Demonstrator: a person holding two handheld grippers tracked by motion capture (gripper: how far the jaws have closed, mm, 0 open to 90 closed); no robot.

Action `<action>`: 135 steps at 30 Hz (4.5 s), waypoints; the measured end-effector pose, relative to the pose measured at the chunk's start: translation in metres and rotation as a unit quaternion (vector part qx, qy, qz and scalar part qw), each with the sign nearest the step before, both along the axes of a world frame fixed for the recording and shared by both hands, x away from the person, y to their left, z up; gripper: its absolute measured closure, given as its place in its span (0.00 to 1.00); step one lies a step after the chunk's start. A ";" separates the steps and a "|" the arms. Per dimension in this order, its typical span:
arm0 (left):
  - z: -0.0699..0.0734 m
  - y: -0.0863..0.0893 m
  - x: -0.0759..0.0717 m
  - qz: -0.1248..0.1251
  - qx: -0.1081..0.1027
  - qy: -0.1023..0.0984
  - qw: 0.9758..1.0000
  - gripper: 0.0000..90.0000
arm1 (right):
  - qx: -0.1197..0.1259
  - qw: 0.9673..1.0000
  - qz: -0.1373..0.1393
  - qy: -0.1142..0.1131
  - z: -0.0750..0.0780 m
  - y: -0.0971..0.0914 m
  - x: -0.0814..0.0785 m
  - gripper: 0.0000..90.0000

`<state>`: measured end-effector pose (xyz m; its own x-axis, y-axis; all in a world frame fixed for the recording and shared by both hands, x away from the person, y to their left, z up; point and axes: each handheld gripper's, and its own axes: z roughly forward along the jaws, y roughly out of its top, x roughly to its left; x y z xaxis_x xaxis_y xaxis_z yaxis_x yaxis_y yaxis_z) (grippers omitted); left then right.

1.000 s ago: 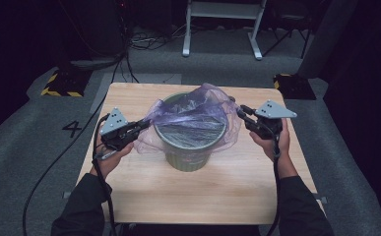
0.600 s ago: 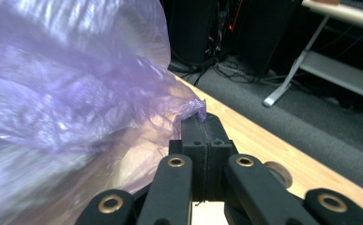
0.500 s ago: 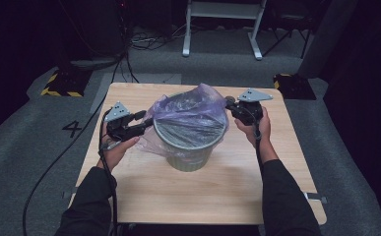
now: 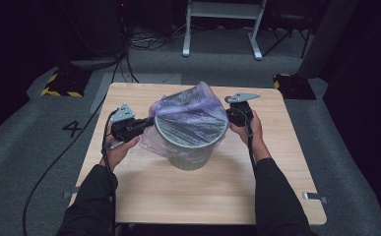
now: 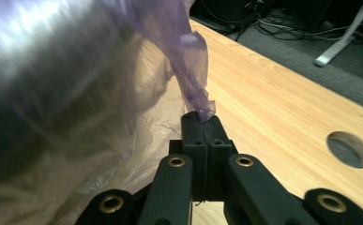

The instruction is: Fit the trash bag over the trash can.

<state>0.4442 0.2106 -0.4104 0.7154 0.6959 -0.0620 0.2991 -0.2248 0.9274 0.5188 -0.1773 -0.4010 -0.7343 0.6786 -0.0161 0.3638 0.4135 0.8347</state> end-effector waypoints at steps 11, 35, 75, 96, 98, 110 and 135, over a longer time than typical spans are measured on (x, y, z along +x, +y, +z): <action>-0.003 -0.021 0.008 0.008 0.002 0.006 1.000 0.98 | 0.013 0.999 0.009 0.027 -0.014 -0.009 0.001 1.00; 0.015 0.026 -0.014 0.090 -0.057 -0.044 0.993 0.37 | 0.030 0.995 -0.042 -0.080 0.019 -0.050 -0.027 0.55; 0.004 -0.003 0.030 0.056 0.012 0.022 0.998 1.00 | -0.006 0.997 0.014 -0.082 0.079 0.011 0.024 1.00; -0.024 -0.038 0.051 0.013 0.037 0.110 0.993 0.98 | 0.031 0.997 -0.008 0.067 0.016 -0.004 0.055 1.00; -0.027 -0.035 0.051 0.012 0.039 0.114 0.993 0.98 | 0.028 0.997 -0.013 0.071 0.008 -0.009 0.052 1.00; -0.033 -0.019 0.030 0.037 0.043 0.082 0.995 0.78 | 0.045 0.998 -0.020 0.044 -0.009 -0.028 0.035 0.90; 0.000 0.017 -0.050 -0.044 0.069 -0.020 0.996 0.22 | 0.021 0.992 0.082 -0.089 0.029 -0.061 -0.081 0.33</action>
